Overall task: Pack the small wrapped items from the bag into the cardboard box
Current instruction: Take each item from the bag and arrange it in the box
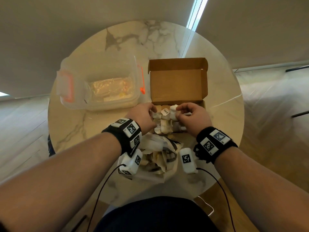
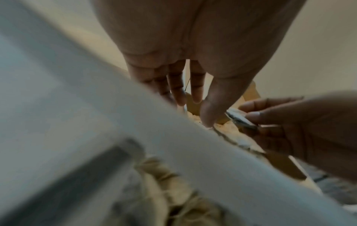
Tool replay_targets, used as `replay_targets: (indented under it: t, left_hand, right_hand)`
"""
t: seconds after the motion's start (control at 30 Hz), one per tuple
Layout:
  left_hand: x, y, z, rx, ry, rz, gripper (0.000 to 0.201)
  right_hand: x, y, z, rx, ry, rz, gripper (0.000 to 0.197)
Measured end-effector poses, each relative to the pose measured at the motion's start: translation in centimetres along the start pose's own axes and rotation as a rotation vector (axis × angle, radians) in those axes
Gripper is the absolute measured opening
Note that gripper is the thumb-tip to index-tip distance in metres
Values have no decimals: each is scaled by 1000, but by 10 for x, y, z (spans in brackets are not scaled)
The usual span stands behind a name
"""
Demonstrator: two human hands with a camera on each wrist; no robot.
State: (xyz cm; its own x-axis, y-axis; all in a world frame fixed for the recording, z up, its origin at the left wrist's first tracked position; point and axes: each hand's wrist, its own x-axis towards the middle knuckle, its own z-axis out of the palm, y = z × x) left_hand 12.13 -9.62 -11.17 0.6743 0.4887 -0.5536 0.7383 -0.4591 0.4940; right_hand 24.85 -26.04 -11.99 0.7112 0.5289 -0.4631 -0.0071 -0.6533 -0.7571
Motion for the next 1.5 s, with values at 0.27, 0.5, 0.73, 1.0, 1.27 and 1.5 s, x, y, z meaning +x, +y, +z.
replay_targets:
  t: [0.27,0.5,0.73,1.0,1.27,1.5]
  left_hand:
    - [6,-7,8,215,-46,100,50]
    - [2,-9,8,171,-37,97,51]
    - [-33,-9,-3,81,72,89,37]
    - [-108,-60,-8,149,26,167,20]
    - [-124,-81,16,143,40,113,70]
    - [-128,-91,17,112,31,132,65]
  right_hand:
    - [30,-1,27,-339,-43,-75,21]
    - [40,-1,32,-644,-127,-124,29]
    - [29,-16,12,-566,-160,-174,31]
    - [-51,-11,-24,-366,-120,-349,8]
    - [-139,1,33,-585,-312,-336,23]
    - [-140,-9,105,-810,-364,-448,46]
